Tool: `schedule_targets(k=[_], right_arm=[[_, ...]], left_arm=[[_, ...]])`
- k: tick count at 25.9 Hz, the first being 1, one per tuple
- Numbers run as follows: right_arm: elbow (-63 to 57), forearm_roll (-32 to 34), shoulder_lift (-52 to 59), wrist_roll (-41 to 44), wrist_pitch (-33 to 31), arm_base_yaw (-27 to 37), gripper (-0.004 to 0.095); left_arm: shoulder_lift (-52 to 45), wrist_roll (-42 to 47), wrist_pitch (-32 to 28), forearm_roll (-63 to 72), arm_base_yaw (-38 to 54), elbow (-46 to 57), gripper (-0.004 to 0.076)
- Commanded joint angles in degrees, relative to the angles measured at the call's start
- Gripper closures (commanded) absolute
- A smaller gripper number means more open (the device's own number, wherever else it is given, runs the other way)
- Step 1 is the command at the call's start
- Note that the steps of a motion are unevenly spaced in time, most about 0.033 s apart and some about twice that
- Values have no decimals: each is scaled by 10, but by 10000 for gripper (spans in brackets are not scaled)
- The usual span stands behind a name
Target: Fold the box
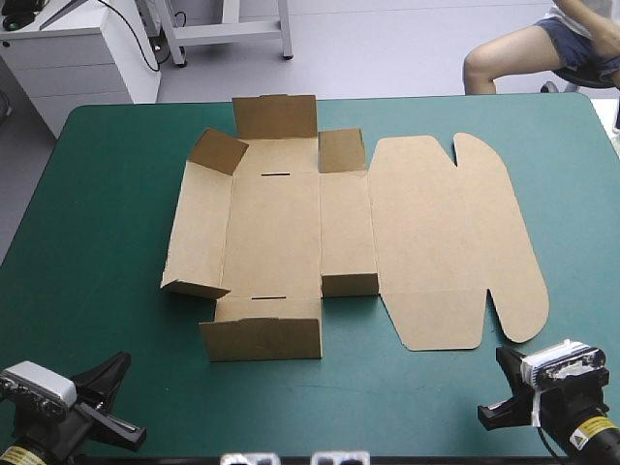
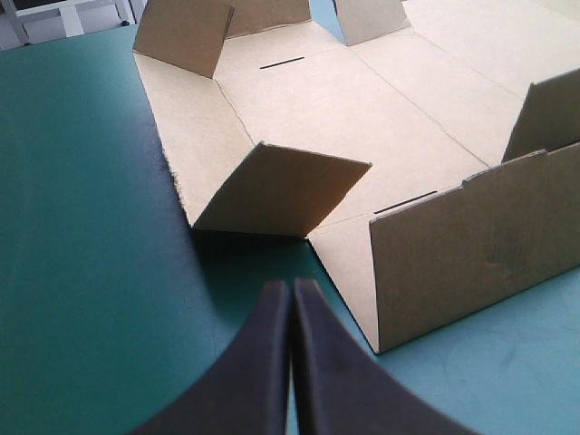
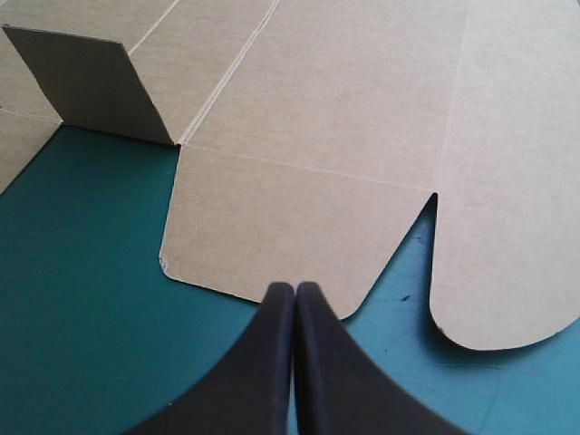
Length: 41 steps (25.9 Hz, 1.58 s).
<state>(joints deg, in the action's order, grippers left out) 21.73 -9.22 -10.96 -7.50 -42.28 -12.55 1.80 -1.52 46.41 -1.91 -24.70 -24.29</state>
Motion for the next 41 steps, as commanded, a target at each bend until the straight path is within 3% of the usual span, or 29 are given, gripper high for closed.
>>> schedule_targets(k=[1,13,18,21,34,41], right_arm=[[18,-4,-7,-3,39,-1,928],[18,-4,-7,-3,39,-1,928],[18,-4,-7,-3,39,-1,928],[18,-4,-7,-3,39,-1,928],[18,-4,-7,-3,39,-1,928],[18,-4,-7,-3,39,-1,928]], left_arm=[[10,2,-44,0,-1,-12,732],[10,12,-45,0,-1,-12,732],[26,172,-46,-47,-1,-17,732],[51,198,-43,-84,-1,-38,732],[277,221,16,-220,-1,-227,727],[390,203,12,-236,-1,-264,706]])
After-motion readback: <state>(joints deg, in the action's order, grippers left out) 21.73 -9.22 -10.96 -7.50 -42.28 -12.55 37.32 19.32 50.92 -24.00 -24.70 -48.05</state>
